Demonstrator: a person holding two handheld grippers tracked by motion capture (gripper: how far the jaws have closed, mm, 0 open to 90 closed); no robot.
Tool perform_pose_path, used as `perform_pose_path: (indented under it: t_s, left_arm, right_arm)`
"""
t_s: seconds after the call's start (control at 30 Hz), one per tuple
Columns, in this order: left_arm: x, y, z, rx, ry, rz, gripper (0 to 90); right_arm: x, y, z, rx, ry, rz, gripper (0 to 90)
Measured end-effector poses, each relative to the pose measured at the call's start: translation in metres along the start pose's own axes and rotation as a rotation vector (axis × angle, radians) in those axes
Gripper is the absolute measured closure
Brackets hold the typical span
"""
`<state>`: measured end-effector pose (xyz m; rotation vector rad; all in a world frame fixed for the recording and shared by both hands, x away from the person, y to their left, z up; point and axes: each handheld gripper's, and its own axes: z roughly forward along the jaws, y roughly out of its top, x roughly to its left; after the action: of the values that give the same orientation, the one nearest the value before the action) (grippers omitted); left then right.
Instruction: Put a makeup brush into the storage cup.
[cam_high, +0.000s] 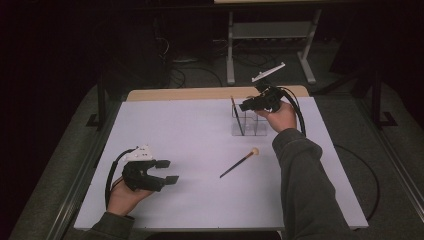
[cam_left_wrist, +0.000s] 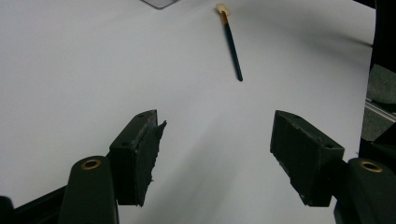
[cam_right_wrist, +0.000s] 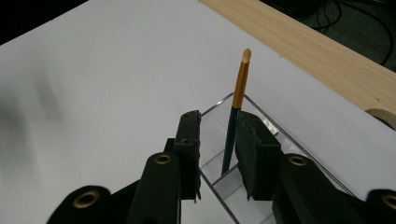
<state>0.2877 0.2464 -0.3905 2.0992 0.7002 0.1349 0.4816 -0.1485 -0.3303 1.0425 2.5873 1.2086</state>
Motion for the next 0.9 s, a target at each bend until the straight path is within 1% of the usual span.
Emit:
perform_pose_path:
  t_s: [0.03,0.1,0.17,0.2,0.27,0.33,0.37,0.4,0.43,0.47,0.53,0.57,0.6,0.63,0.7,0.73,0.77,0.8,0.83,0.87,0.9]
  left_arm:
    - [0.000,0.000,0.000,0.007,-0.004,0.003,32.2]
    - [-0.001,0.000,0.002,0.016,-0.003,0.005,32.2]
    - [-0.001,0.000,0.003,0.016,-0.004,0.004,32.1]
    - [-0.001,0.000,0.003,0.019,-0.004,0.007,32.1]
    - [-0.001,0.000,0.003,0.014,-0.004,0.001,32.1]
    - [-0.001,0.000,0.003,0.010,-0.007,-0.002,32.1]
    - [-0.001,0.001,0.003,0.012,-0.008,0.000,32.1]
    - [0.000,0.001,0.002,0.023,-0.009,0.016,32.1]
    - [0.000,0.001,0.003,0.018,-0.010,0.011,32.1]
    - [0.000,0.001,0.003,0.018,-0.010,0.008,31.9]
    - [0.001,0.001,0.002,0.019,-0.010,0.011,31.6]
    - [0.002,0.001,0.002,0.019,-0.010,0.022,31.6]
    - [0.002,0.000,0.002,0.016,-0.009,0.012,31.6]
    - [0.002,0.000,0.002,0.009,-0.010,0.002,31.6]
    - [0.002,0.001,0.001,0.008,-0.010,0.000,31.6]
    - [0.002,0.001,0.001,0.009,-0.010,0.002,31.7]
    - [0.002,0.001,0.002,0.007,-0.011,0.000,31.9]
    - [0.002,0.001,0.002,0.007,-0.012,-0.001,31.9]
    - [0.002,0.001,0.002,0.010,-0.011,0.005,31.9]
    - [0.002,0.001,0.003,0.014,-0.011,0.009,31.9]
    - [0.002,0.001,0.003,0.010,-0.012,0.008,31.9]
  right_arm:
    - [0.000,-0.001,-0.001,-0.003,0.002,0.006,68.6]
    - [0.000,-0.002,-0.002,-0.011,0.006,0.002,67.9]
    - [0.001,-0.003,-0.004,-0.009,0.011,0.013,67.1]
    - [0.001,-0.004,-0.005,-0.012,0.011,0.008,66.6]
    - [0.001,-0.005,-0.006,-0.021,0.010,0.002,66.1]
    - [0.002,-0.005,-0.009,-0.020,0.014,0.015,65.0]
    - [0.003,-0.006,-0.010,-0.023,0.014,0.013,64.5]
    - [0.003,-0.006,-0.011,-0.024,0.013,0.004,64.0]
    - [0.004,-0.006,-0.012,-0.023,0.014,0.012,63.7]
    - [0.004,-0.006,-0.012,-0.027,0.011,-0.006,63.4]
    - [0.005,-0.006,-0.014,-0.031,0.010,-0.009,62.9]
    - [0.006,-0.006,-0.015,-0.030,0.010,-0.012,62.4]
    - [0.007,-0.006,-0.016,-0.025,0.010,0.003,61.9]
    - [0.006,-0.006,-0.016,-0.030,0.006,-0.016,61.6]
    - [0.007,-0.006,-0.017,-0.033,0.006,-0.015,60.5]
    - [0.008,-0.006,-0.017,-0.028,0.010,-0.002,59.1]
    - [0.009,-0.006,-0.017,-0.024,0.013,-0.002,57.8]
    - [0.009,-0.006,-0.017,-0.023,0.011,-0.018,57.7]
    - [0.011,-0.006,-0.018,-0.017,0.013,-0.005,57.7]
    - [0.012,-0.006,-0.019,-0.022,0.012,-0.012,57.5]
    - [0.013,-0.007,-0.019,-0.028,0.020,-0.008,57.1]
